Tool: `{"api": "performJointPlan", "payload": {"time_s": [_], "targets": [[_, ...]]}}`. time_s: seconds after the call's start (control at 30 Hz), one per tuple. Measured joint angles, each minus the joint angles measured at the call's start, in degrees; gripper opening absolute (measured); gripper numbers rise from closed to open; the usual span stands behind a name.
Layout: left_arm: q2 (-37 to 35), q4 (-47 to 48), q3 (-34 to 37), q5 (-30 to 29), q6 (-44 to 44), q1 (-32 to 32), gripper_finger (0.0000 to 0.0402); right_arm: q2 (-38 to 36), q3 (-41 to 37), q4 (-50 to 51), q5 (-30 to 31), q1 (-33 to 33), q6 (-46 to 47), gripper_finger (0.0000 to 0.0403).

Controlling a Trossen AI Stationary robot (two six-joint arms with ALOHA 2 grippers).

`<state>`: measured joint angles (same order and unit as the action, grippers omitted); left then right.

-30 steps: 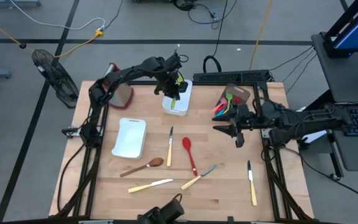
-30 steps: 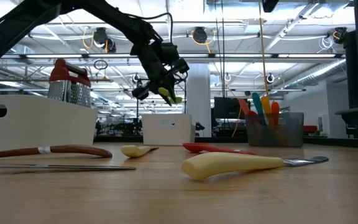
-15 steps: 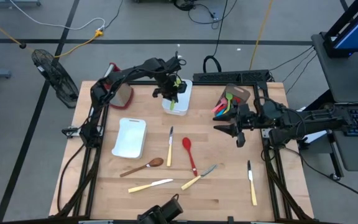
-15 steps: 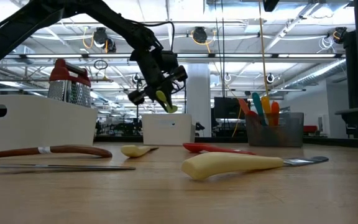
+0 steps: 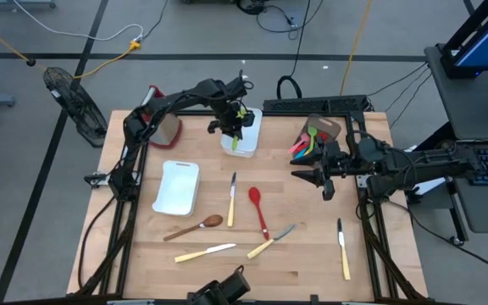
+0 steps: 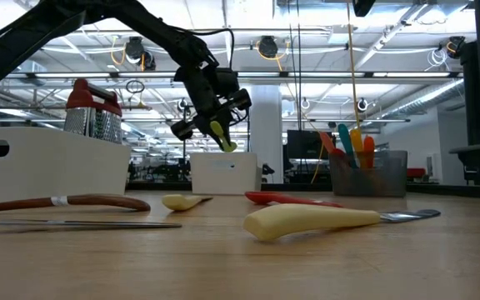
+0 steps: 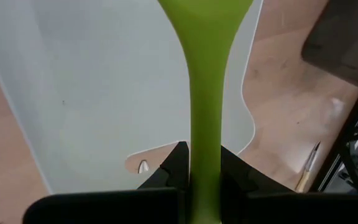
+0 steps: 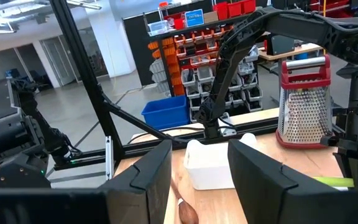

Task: Pick & Place Kitchen Items
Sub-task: Put the light green serving spoon into the top white bin

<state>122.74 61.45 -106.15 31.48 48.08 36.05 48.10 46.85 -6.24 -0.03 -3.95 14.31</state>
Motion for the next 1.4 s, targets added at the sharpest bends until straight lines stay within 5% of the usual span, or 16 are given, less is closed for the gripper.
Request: {"api": "performJointPlan", "payload": {"time_s": [1.03,1.4], "targets": [[-0.04,-2.97,4.9,0.48,1.36,0.44,0.0034,0.0,0.0,0.02,-0.02,-0.02,1.51,0.0153],[-0.04,-7.62,4.87,0.04,1.59,0.46,0.0078,0.0,0.0,0.02,0.0,-0.02,2.68,0.0153]]}}
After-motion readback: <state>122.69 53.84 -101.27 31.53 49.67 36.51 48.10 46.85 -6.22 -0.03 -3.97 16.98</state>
